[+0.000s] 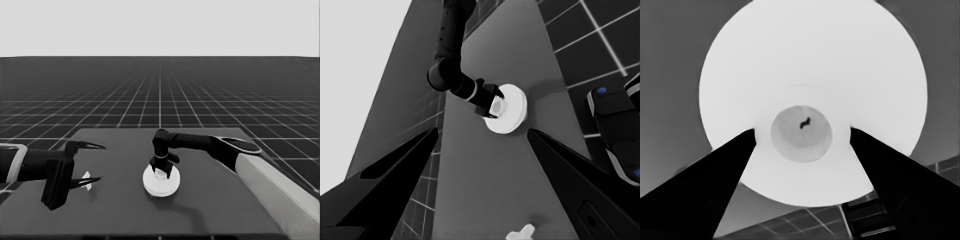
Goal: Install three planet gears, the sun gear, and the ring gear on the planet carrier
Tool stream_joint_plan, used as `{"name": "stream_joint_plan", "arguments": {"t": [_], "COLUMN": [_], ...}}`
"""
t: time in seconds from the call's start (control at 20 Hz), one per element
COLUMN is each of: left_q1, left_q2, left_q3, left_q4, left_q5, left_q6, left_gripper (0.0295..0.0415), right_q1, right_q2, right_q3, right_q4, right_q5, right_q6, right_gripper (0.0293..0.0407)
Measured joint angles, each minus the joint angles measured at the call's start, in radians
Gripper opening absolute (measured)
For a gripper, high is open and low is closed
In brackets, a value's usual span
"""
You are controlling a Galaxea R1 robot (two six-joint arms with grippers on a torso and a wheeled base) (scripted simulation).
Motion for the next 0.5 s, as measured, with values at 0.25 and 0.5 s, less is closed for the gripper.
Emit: {"name": "stream_joint_plan", "arguments": {"t": [0.25, 0.5], "left_q1": [0.000, 0.000], "left_q2": [0.000, 0.000], "left_q3": [0.000, 0.000], "left_q4": [0.000, 0.000], "left_q5": [0.000, 0.000], "left_q6": [0.000, 0.000], "left_gripper": [0.0385, 0.0385], "right_q1": [0.089, 0.110], "right_q2": [-0.010, -0.011], "right_q3": [0.047, 0.053], "right_q4": [0.071, 0.090], "right_q5": [-0.027, -0.028], "right_q6": [-0.386, -0.483], "right_gripper": [0.0385, 0.0385]}}
